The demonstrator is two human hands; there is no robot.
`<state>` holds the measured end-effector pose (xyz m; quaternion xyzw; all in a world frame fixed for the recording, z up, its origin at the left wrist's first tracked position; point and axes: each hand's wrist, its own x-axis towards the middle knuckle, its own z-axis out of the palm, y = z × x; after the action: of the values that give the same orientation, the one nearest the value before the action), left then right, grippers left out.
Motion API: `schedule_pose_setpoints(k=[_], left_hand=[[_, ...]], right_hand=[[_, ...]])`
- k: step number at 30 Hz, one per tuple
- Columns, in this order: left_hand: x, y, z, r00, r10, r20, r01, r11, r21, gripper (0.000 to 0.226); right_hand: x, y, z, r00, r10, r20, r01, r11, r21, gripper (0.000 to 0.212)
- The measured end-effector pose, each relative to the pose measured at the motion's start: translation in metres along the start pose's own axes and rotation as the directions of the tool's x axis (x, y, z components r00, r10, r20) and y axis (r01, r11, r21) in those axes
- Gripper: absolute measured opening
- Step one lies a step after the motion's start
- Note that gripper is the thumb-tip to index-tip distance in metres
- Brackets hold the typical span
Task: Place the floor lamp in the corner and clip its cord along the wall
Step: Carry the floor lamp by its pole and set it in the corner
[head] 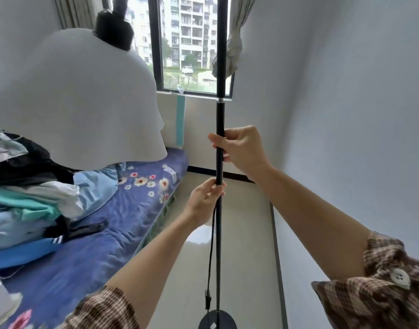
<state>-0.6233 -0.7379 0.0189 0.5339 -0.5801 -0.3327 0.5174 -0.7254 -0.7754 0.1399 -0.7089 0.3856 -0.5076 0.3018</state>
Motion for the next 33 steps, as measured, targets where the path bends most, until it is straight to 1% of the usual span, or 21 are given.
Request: schedule_pose_setpoints(k=[2,6,10,14,19,23,28,33], left_hand=[[0.051,-0.011,0.007,1.0,-0.004,0.023,0.005,1.0,-0.018,0.012],[0.159,-0.026,0.024,0.997,0.011,0.081,-0.01,1.0,-0.008,0.013],[0.258,-0.037,0.046,0.993,0.01,0.116,-0.01,1.0,0.004,0.01],[0.359,-0.056,0.073,0.992,0.019,0.121,-0.021,1.0,0.011,0.013],[0.491,-0.081,0.117,0.995,0.004,0.095,-0.008,0.999,0.041,0.012],[0.596,-0.103,0.148,0.996,-0.033,0.085,0.027,0.997,0.071,0.016],[0.717,-0.126,0.173,0.993,-0.078,0.093,0.069,0.992,0.102,0.015],[0.831,-0.157,0.203,0.991,-0.077,0.111,0.067,0.993,0.096,0.013]], right_hand=[[0.042,0.023,-0.001,1.0,0.02,-0.02,-0.02,1.0,-0.015,0.03],[0.129,0.066,-0.012,0.997,0.06,-0.055,-0.063,0.997,-0.037,0.026],[0.212,0.109,-0.029,0.993,0.07,-0.095,-0.075,0.996,-0.051,0.028],[0.298,0.166,-0.044,0.99,0.069,-0.124,-0.075,0.996,-0.041,0.029],[0.414,0.253,-0.069,0.99,0.092,-0.11,-0.091,0.996,0.019,0.03],[0.511,0.323,-0.087,0.989,0.124,-0.086,-0.121,0.992,0.045,0.027],[0.619,0.394,-0.096,0.987,0.146,-0.066,-0.143,0.989,0.048,0.029],[0.718,0.467,-0.104,0.985,0.159,-0.065,-0.155,0.986,0.056,0.024]])
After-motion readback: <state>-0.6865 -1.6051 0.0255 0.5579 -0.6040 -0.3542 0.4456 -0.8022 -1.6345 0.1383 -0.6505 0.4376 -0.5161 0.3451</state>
